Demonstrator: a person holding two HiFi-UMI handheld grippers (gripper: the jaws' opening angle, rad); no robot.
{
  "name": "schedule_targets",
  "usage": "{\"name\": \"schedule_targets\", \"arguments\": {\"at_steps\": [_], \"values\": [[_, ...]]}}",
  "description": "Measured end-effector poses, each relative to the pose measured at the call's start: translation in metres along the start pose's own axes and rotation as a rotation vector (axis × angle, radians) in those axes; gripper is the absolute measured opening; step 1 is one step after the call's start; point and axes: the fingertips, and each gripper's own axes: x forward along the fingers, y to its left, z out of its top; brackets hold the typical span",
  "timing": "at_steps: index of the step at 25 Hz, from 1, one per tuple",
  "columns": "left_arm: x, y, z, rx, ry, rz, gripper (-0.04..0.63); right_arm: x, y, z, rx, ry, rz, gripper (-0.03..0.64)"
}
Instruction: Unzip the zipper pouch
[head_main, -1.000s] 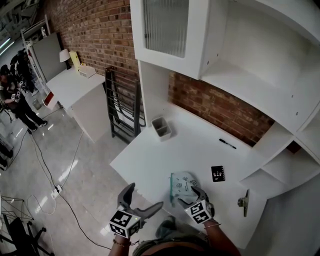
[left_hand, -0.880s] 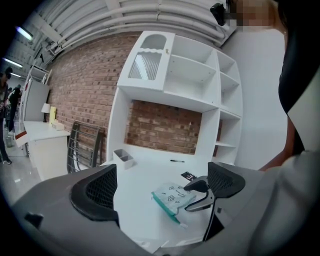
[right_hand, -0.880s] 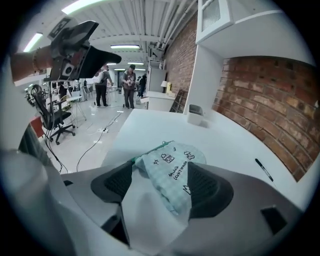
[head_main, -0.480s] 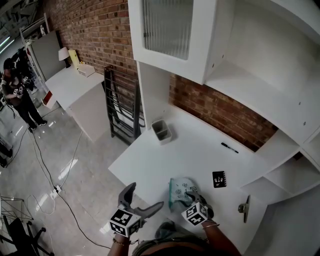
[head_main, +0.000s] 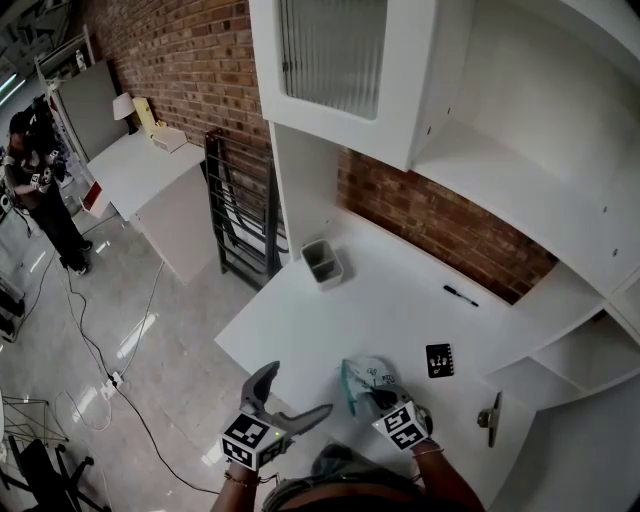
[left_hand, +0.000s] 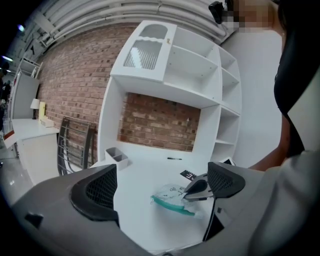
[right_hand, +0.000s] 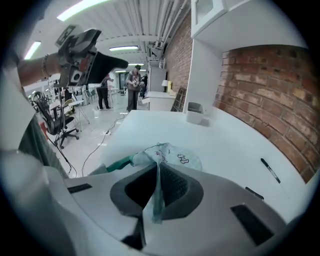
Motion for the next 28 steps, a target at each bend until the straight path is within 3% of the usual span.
{"name": "schedule_targets", "arguments": {"at_steps": [8,11,16,21,24,28], "values": [[0.002,0.013,-0.01,-0.027,0.032,-0.052,0.566,-0.033,-0.03,0.044,0.056,-0.14,0.049,0.009],[0.006,0.017,-0.008,-0.003,0.041,-0.077,0.566,-0.046,-0.033,0.066,0.077,-0.203,0.117,0.009],[0.012,0.009,-0.007,0.019,0.014,-0.143,0.566,-0.073,-0.029,0.104,0.045,-0.317,0.143,0.008],[0.019,-0.001,-0.014,0.091,0.033,-0.2,0.566,-0.103,-0.02,0.139,0.091,-0.436,0.252,0.008],[0.021,-0.007,-0.011,0.111,0.008,-0.255,0.566,-0.126,-0.011,0.157,0.06,-0.48,0.332,0.008],[0.019,-0.03,0.009,0.161,-0.072,-0.388,0.566,-0.153,0.001,0.177,-0.004,-0.529,0.425,0.008]]}}
